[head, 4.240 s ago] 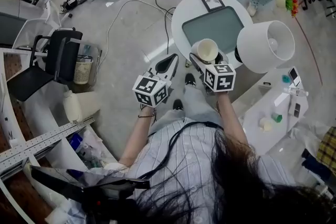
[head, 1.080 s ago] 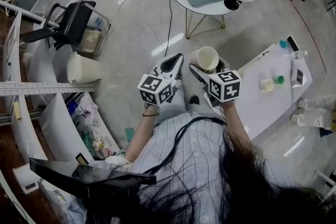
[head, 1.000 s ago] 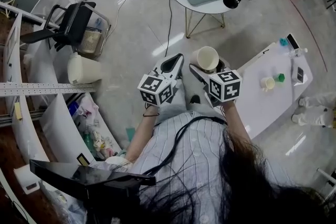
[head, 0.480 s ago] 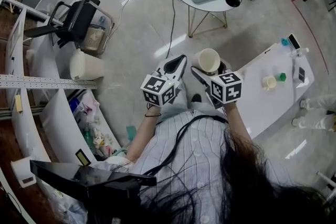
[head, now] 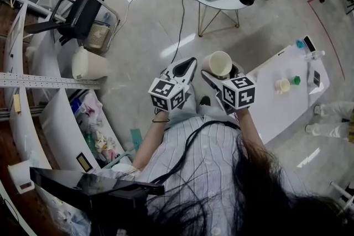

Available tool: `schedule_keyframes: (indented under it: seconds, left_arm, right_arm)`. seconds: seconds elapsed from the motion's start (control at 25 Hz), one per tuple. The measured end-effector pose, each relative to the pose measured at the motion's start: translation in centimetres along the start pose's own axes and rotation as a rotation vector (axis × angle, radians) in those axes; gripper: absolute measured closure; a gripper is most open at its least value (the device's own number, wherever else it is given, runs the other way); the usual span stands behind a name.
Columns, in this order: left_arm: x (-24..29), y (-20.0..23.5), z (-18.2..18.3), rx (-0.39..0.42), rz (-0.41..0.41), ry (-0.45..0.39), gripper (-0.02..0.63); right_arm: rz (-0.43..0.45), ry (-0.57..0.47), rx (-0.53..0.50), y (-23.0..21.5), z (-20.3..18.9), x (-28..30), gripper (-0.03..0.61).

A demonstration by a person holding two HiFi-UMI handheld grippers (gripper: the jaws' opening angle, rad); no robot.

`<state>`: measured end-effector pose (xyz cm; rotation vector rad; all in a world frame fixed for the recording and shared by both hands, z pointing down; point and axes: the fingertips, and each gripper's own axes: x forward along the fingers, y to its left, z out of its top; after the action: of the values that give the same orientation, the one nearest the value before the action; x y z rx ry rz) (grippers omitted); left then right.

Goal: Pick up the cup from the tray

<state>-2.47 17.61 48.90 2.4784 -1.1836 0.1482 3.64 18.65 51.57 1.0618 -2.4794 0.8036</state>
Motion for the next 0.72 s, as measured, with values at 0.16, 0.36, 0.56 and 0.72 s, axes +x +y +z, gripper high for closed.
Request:
schedule_keyframes:
  seconds: [0.16, 0.36, 0.56, 0.72]
  left_arm:
    - [-0.2, -0.1, -0.6, -0.012, 0.006, 0.005, 0.598]
    - [-0.3, 0.1, -1.3, -0.027, 0.014, 0.010, 0.598]
    - [-0.1, 0.0, -1.2, -0.036, 0.012, 0.007, 0.598]
    - [0.4, -0.2, -1.4, -0.034, 0.008, 0.013, 0.598]
  right_arm:
    - [0.006, 0.012, 0.000, 0.1, -0.4, 0.1, 0.167]
    - [0.015, 0.027, -0.009, 0.4, -0.8, 0.3, 0.167]
    - [0.014, 0.033, -0.009, 0.2, -0.9, 0.2, 0.167]
    - [0.008, 0.031, -0.002, -0.6, -0.9, 0.0, 0.167]
